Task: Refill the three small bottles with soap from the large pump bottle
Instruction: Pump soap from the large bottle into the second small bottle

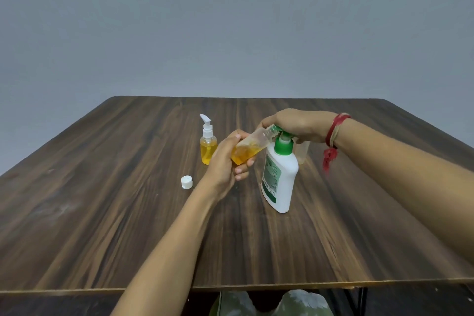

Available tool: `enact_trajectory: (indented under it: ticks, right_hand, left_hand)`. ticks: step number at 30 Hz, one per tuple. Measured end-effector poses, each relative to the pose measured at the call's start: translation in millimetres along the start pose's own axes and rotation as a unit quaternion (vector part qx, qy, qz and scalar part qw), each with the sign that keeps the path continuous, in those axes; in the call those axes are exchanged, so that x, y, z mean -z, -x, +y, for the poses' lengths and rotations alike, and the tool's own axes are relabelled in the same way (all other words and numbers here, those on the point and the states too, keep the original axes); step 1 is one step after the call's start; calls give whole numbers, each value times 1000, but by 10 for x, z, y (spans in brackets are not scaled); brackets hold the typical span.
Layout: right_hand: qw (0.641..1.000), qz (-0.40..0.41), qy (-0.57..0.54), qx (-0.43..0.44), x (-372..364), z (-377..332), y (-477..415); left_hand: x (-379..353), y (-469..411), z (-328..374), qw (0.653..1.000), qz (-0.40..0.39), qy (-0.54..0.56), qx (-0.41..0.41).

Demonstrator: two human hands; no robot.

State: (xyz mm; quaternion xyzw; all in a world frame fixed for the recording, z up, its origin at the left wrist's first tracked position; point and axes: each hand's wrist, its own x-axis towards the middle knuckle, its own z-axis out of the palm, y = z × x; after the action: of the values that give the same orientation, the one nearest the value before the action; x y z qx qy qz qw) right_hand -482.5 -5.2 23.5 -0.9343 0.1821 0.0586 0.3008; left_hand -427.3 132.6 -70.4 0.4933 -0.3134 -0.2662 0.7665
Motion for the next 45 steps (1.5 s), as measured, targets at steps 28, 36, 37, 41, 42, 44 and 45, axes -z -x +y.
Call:
enact_trajectory:
  ticks: [28, 36, 37, 41, 42, 44, 45]
  right_hand:
    - [1000, -9, -12, -6, -53, 43, -15]
    - [1000, -14, 3, -8, -43, 19, 5]
    - [1000, -20, 13, -10, -28, 1, 16]
    - [1000, -20, 16, -4, -2, -17, 18]
    - [1000, -18, 8, -3, -23, 2, 12]
    - [1000, -19, 13, -3, -41, 8, 22]
    - [1000, -22, 21, -3, -27, -7, 37]
  left_hand:
    - [36, -6, -26, 1000, -4, -3, -6]
    - [59, -3, -21, 1000, -16, -6, -9]
    - [51, 3, -21, 1000, -18, -4, -8]
    - [43, -1, -31, 1000, -20, 3, -4]
    - [56, -6, -32, 1000, -19, 3, -5]
    - [59, -5, -29, 1000, -16, 5, -5]
    - [49, -4, -29, 1000, -16, 7, -3]
